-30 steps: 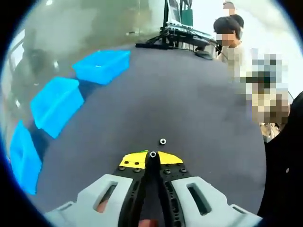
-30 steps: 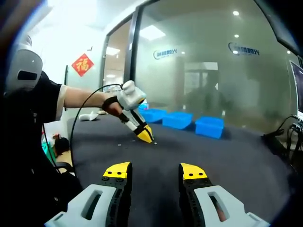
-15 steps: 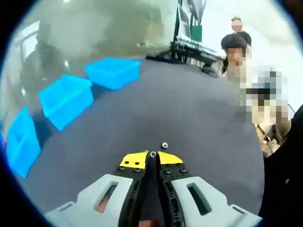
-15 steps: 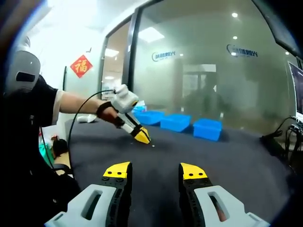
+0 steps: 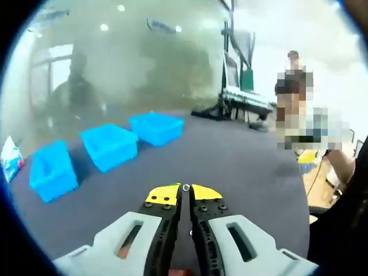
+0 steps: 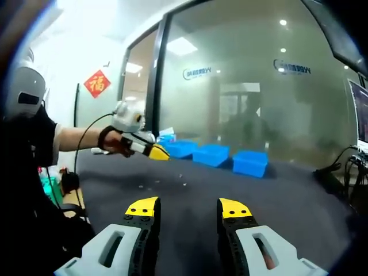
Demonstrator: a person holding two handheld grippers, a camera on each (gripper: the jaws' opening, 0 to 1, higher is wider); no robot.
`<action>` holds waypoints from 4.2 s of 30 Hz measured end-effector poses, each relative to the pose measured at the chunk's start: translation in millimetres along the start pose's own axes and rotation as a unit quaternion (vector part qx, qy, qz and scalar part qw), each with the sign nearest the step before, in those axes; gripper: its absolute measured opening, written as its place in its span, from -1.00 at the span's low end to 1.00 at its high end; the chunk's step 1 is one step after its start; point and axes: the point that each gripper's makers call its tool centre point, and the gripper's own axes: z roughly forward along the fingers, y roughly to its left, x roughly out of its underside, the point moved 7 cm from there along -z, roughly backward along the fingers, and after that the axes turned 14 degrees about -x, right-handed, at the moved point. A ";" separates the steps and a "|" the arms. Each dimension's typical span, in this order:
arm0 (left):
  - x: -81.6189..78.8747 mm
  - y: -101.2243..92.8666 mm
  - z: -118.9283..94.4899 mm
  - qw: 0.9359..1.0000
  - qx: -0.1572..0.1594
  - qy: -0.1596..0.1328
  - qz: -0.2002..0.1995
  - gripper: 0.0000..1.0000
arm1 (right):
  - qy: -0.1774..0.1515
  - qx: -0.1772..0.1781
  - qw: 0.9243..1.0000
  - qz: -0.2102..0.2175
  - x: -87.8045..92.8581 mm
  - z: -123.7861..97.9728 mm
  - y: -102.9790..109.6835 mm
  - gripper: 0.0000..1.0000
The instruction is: Sort the screws, nuts, and washers into the corresponding bins
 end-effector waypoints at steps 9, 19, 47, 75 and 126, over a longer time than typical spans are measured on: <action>-7.0 -4.7 -35.7 0.998 -0.026 -0.055 0.010 -0.89 | -0.011 0.007 1.000 -0.002 -4.9 -0.6 0.2 -0.28; -21.0 21.4 -38.7 0.995 -0.063 -0.083 0.008 -0.89 | -0.013 0.006 1.000 -0.004 -8.1 2.1 1.5 -0.28; -44.8 194.6 48.4 0.963 -0.262 -0.045 -0.042 -0.89 | -0.013 0.002 1.000 0.013 0.5 6.6 -0.1 -0.28; -29.3 237.7 77.5 0.949 -0.313 -0.005 -0.049 -0.88 | -0.008 0.001 1.000 0.018 4.3 6.5 -0.3 -0.28; 11.8 39.6 -53.3 0.998 0.026 0.031 0.047 -0.05 | 0.003 0.003 1.000 0.011 5.2 13.8 2.2 -0.28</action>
